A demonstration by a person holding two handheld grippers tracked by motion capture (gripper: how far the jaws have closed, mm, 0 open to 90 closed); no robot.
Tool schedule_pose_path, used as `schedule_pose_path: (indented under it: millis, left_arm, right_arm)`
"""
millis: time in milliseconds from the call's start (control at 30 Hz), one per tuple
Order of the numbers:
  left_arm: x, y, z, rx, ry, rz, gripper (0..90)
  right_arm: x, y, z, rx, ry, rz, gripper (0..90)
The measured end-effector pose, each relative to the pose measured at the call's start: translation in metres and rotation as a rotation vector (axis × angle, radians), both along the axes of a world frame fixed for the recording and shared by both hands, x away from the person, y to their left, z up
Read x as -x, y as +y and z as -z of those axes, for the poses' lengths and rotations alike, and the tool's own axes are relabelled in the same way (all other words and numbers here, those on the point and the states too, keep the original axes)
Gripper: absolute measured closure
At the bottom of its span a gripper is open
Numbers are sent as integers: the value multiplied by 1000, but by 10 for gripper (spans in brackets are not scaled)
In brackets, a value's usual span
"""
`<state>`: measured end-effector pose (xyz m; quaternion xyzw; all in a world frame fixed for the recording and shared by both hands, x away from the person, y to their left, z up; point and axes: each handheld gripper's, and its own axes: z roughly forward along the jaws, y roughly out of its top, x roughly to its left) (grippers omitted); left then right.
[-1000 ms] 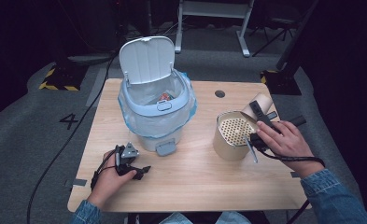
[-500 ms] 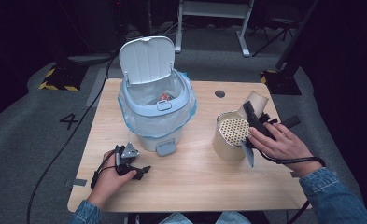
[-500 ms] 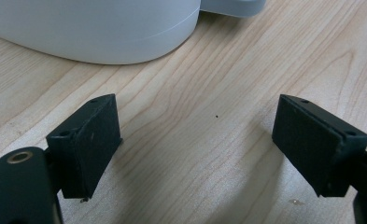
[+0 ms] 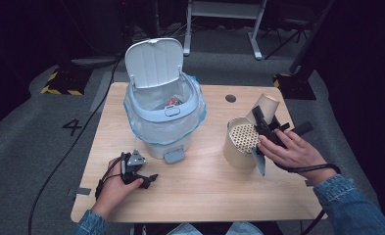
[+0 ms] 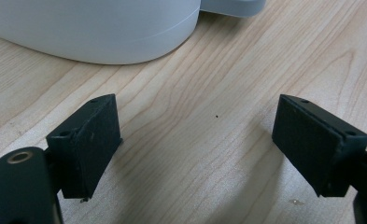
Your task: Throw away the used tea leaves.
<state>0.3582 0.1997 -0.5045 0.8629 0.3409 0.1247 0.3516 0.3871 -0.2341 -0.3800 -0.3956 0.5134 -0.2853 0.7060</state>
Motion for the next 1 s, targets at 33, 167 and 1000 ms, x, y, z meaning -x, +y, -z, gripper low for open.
schedule_pose_path:
  millis: [33, 167, 1000]
  left_arm:
    - [0, 0, 0, 0, 0, 0, 157]
    - [0, 0, 0, 0, 0, 0, 157]
    - [0, 0, 0, 0, 0, 0, 157]
  right_arm:
    - [0, 0, -1, 1, 3, 6, 323]
    - [0, -1, -3, -9, 4, 4, 323]
    - [-6, -17, -41, -540, 335, -17, 308]
